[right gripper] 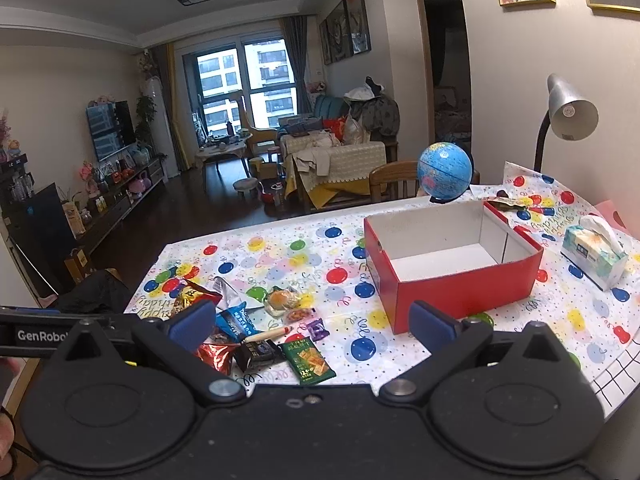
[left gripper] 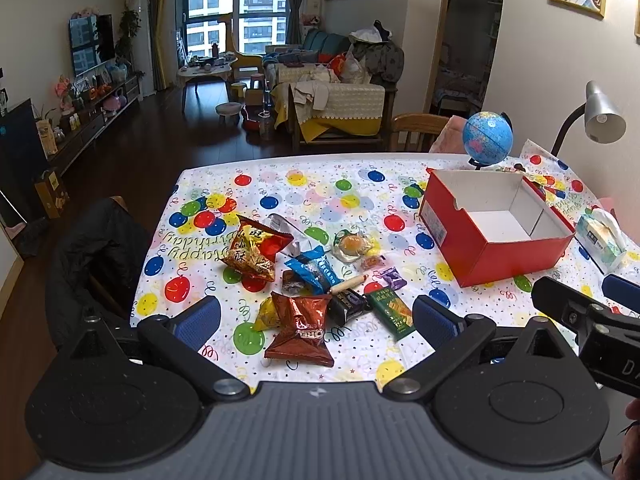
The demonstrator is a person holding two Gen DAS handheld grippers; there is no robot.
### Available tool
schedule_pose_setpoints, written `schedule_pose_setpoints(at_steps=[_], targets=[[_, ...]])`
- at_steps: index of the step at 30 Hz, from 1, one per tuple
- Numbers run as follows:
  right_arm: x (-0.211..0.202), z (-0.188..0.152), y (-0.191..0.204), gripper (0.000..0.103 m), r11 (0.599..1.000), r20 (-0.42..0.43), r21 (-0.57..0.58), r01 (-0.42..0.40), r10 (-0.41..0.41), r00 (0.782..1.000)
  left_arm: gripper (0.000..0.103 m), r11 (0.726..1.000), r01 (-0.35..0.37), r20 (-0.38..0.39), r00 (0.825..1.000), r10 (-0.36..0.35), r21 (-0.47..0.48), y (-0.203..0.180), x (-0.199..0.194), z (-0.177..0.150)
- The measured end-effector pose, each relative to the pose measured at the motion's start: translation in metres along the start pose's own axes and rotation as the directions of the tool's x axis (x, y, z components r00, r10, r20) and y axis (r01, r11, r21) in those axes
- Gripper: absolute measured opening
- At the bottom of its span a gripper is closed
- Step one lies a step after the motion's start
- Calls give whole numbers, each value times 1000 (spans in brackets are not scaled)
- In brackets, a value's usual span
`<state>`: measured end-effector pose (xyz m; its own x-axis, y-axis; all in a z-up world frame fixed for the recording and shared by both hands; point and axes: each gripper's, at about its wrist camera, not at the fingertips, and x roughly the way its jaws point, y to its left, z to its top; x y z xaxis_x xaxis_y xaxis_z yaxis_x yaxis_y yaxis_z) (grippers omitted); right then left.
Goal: Organize snacks
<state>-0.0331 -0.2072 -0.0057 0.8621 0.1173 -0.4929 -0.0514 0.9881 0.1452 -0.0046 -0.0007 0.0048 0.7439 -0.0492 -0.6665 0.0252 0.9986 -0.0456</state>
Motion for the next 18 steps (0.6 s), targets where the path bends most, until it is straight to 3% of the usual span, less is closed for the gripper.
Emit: schedule_pose_setpoints(at_steps=[18], targets=[[-6, 0, 0, 103, 1000, 35, -1, 17, -17, 999, 103, 1000, 7, 38, 999, -7, 6, 1, -7, -4]])
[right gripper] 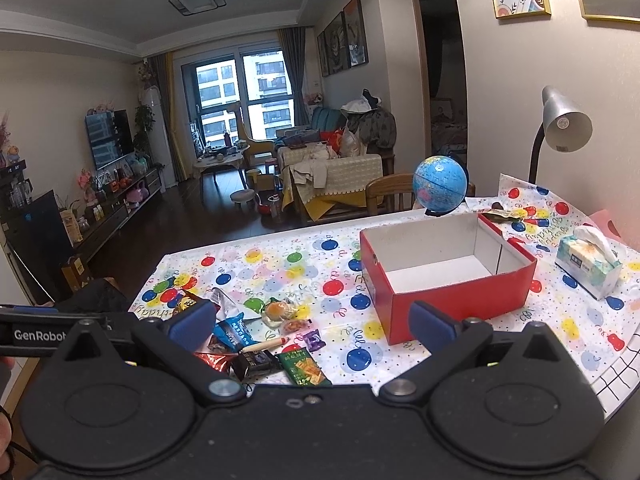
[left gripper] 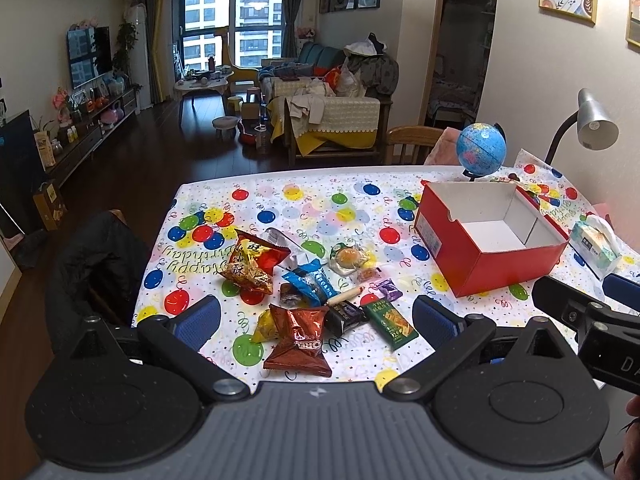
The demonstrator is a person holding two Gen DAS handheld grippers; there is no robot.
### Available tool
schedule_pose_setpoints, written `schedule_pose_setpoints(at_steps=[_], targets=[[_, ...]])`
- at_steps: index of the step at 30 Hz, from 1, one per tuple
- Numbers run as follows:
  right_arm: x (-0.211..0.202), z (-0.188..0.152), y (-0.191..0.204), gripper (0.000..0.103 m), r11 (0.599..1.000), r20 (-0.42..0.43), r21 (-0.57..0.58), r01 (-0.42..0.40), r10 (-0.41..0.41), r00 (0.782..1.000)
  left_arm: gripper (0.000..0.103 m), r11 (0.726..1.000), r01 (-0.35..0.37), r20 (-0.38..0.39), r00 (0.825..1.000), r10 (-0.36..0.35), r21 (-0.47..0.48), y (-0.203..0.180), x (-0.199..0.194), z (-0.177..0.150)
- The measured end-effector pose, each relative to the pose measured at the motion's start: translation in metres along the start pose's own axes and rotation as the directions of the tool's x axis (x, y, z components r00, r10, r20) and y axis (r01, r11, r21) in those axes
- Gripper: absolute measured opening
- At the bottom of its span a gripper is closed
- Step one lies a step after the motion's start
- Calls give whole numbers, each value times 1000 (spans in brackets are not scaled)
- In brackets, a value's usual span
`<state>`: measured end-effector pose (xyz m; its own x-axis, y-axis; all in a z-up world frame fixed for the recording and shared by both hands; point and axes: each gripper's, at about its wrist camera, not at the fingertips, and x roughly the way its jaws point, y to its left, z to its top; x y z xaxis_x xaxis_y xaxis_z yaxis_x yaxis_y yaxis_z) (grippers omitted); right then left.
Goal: Organize snacks
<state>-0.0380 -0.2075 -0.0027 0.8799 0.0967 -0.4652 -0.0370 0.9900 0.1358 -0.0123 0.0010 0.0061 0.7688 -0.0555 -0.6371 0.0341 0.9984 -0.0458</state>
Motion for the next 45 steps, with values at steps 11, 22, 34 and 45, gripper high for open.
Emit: schedule_pose_setpoints(at_steps=[11, 22, 34, 45], targets=[[0, -1, 0, 103, 1000, 1, -1, 1, -1, 1000, 103, 1000, -1, 0, 1000, 1, -1, 0, -1, 1], [9, 1, 11, 103, 999, -29, -23, -27, 27, 999, 103, 999, 29, -38, 999, -30, -17, 12, 12, 3], [79, -1, 1, 100, 990, -119, -66, -128, 120, 986, 103, 996, -40, -120, 992, 30, -82, 22, 78, -1], [163, -20, -2, 96, 961, -276, -162, -223, 173, 946, 103, 984, -140, -254, 961, 108, -110, 25, 148, -14]])
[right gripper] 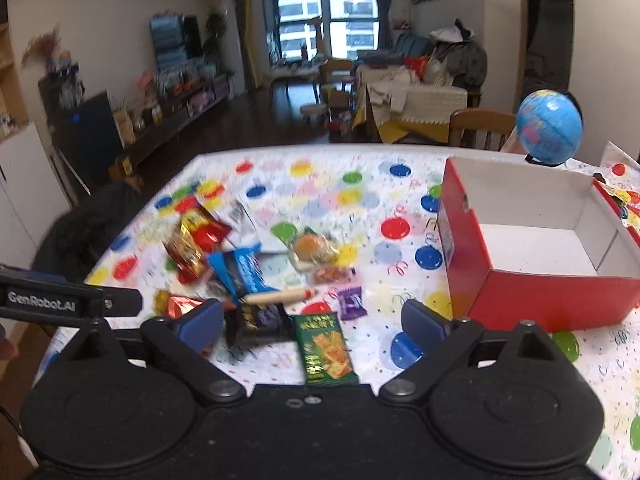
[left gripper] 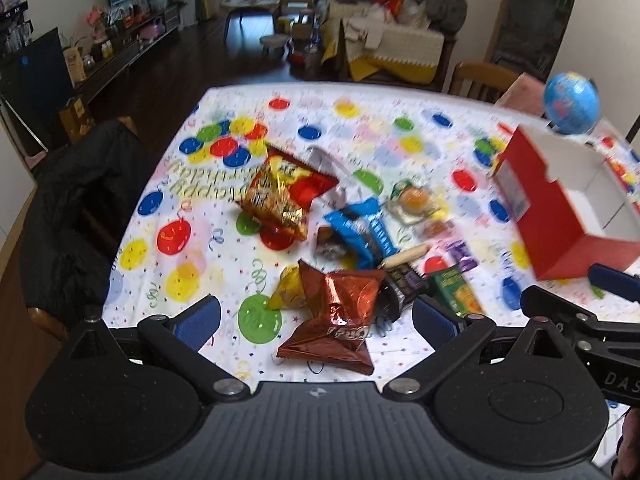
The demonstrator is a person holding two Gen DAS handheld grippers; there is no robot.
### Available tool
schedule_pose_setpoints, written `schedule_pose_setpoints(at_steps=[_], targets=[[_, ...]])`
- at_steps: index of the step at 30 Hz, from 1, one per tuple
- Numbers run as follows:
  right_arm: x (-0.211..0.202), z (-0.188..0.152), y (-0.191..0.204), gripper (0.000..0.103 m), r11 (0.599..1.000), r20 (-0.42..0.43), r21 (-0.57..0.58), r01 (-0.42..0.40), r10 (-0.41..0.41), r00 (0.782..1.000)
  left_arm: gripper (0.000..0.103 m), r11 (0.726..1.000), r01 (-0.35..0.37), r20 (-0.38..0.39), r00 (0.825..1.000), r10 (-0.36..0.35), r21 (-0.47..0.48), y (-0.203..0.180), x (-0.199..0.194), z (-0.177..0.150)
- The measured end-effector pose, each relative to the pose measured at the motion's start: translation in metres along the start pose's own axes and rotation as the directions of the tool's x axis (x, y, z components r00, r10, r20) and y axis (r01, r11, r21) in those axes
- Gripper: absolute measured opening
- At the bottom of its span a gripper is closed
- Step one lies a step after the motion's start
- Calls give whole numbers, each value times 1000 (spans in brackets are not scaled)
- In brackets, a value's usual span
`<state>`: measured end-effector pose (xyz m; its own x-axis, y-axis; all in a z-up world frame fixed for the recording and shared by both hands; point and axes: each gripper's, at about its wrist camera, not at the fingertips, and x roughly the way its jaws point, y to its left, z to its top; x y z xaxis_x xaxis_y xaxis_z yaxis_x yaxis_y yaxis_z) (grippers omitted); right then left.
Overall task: Organize snacks
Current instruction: 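Grasp the copper Oreo bag with the left tool while the right tool grasps the green cracker packet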
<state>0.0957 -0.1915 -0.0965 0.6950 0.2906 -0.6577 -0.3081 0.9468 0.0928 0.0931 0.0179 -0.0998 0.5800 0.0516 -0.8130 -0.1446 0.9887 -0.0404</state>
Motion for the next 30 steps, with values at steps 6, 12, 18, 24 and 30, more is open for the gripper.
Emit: schedule_pose_setpoints(at_steps=[6, 12, 18, 24, 30], targets=[[45, -10, -11, 90, 998, -75, -63, -1, -4, 997, 103, 1000, -16, -58, 998, 16, 9, -7, 36, -6], [80, -22, -19, 83, 996, -157, -82, -15, 2, 988, 103, 999, -43, -113, 993, 42, -10, -12, 67, -11], [106, -29, -20, 77, 996, -219, -83, -42, 23, 975, 103, 998, -60, -148, 987, 59, -2, -17, 86, -14], [120, -32, -20, 69, 995, -241, -88, -46, 23, 970, 102, 998, -58, -148, 987, 60, 17, -21, 95, -16], [125, -35, -16, 65, 993, -241, -114, -37, 8, 970, 102, 999, -37, -153, 988, 39, 16, -20, 100, -17]])
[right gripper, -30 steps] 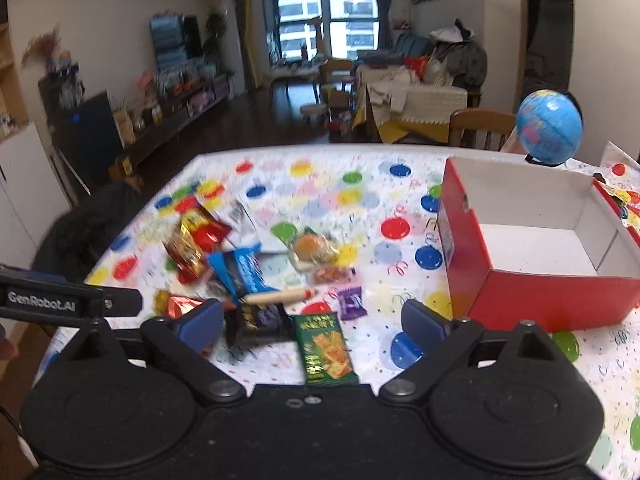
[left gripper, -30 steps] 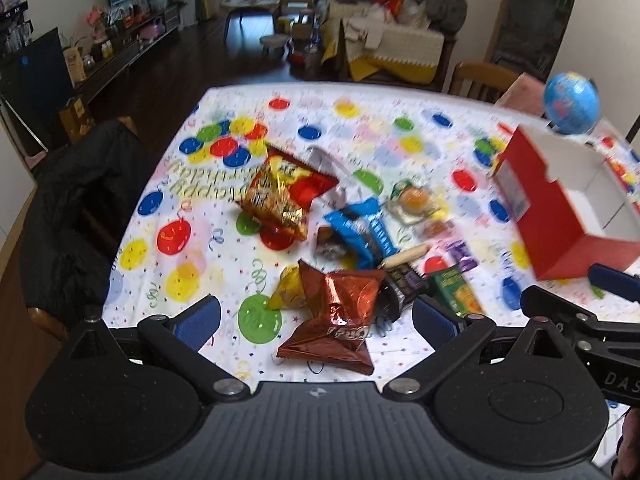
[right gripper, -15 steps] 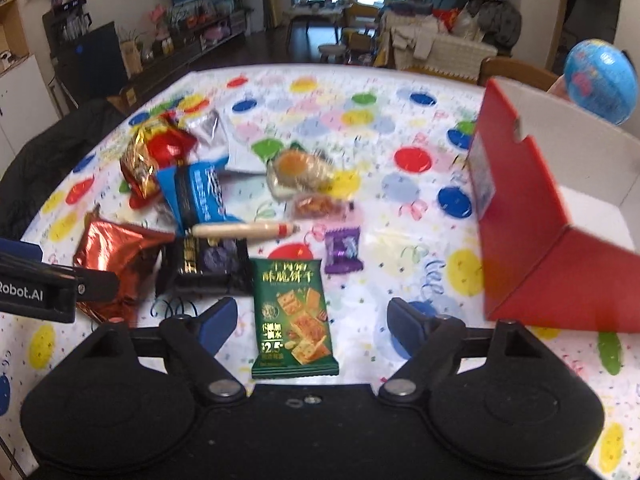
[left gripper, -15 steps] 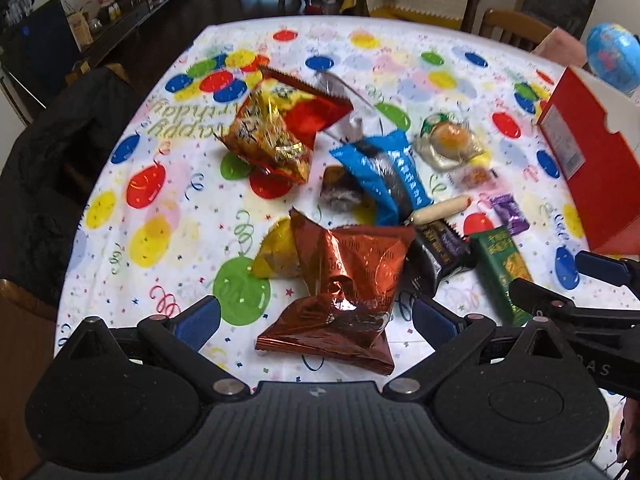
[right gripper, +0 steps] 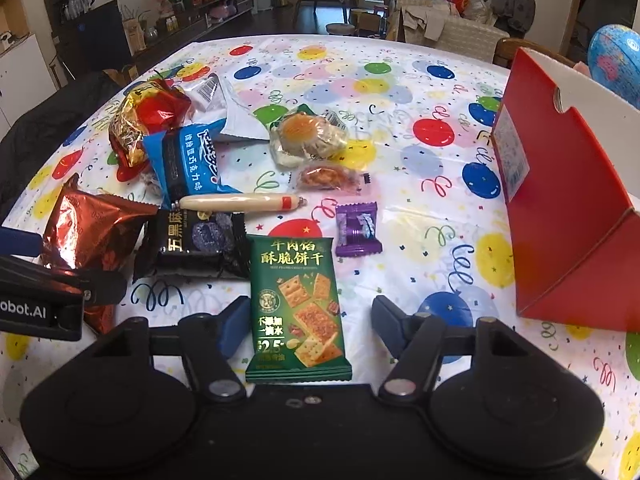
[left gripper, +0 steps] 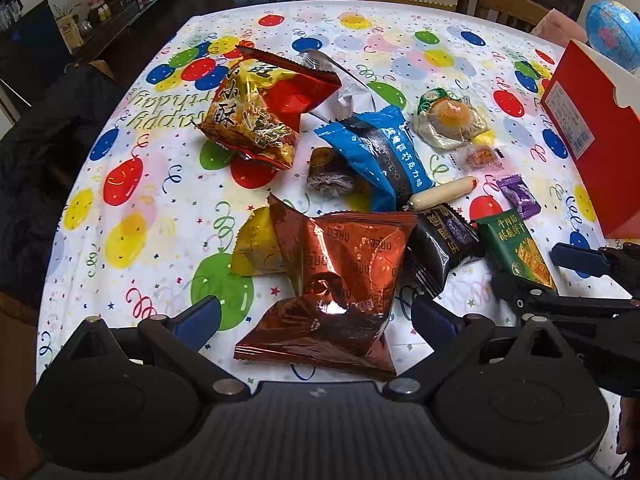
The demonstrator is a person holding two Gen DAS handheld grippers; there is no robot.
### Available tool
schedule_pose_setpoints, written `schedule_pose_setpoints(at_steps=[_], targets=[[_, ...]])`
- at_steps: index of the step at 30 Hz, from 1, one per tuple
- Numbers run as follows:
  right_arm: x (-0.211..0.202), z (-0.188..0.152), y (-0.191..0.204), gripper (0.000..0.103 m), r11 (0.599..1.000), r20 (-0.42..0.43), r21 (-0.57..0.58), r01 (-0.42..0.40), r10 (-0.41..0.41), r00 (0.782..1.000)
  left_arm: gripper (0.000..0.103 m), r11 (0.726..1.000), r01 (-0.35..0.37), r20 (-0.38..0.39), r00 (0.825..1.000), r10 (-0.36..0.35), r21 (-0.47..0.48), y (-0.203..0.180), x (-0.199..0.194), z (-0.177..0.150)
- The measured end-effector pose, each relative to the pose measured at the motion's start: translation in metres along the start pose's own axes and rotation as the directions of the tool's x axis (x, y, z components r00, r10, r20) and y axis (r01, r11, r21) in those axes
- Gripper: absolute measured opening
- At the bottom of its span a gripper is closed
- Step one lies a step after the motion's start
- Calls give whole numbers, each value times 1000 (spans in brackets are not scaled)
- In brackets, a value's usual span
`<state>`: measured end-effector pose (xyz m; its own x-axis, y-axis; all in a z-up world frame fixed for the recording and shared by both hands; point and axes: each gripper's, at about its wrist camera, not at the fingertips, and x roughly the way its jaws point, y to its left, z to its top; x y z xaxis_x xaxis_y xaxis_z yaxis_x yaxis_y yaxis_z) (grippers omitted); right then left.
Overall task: Organize snacks
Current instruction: 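Grasp the copper Oreo bag with the left tool while the right tool grasps the green cracker packet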
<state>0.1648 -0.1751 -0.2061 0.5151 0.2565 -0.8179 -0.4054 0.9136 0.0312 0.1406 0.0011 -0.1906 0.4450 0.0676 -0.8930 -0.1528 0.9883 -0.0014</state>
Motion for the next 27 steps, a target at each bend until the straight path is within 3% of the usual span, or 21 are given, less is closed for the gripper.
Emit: schedule_pose_setpoints(at_steps=[1, 5, 7, 12, 27], targets=[[0, 0, 1, 62, 1000, 2, -6, 5, -5, 1000, 101, 1000, 4, 1, 1000, -4, -2, 1, 0, 0], [-3, 0, 2, 45, 1000, 14, -5, 9, -9, 1000, 83, 1000, 7, 7, 1000, -7, 13, -2, -2, 1], [-3, 1, 2, 45, 1000, 14, -2, 1, -1, 1000, 72, 1000, 12, 3, 1000, -12, 18, -2, -2, 1], [-11, 0, 5, 44, 1000, 35, 0, 7, -7, 999, 59, 1000, 20, 10, 1000, -20, 21, -1, -8, -1], [-64, -1, 21, 44, 999, 95, 39, 29, -33, 995, 53, 997, 71, 47, 996, -71, 8, 18, -49, -4]])
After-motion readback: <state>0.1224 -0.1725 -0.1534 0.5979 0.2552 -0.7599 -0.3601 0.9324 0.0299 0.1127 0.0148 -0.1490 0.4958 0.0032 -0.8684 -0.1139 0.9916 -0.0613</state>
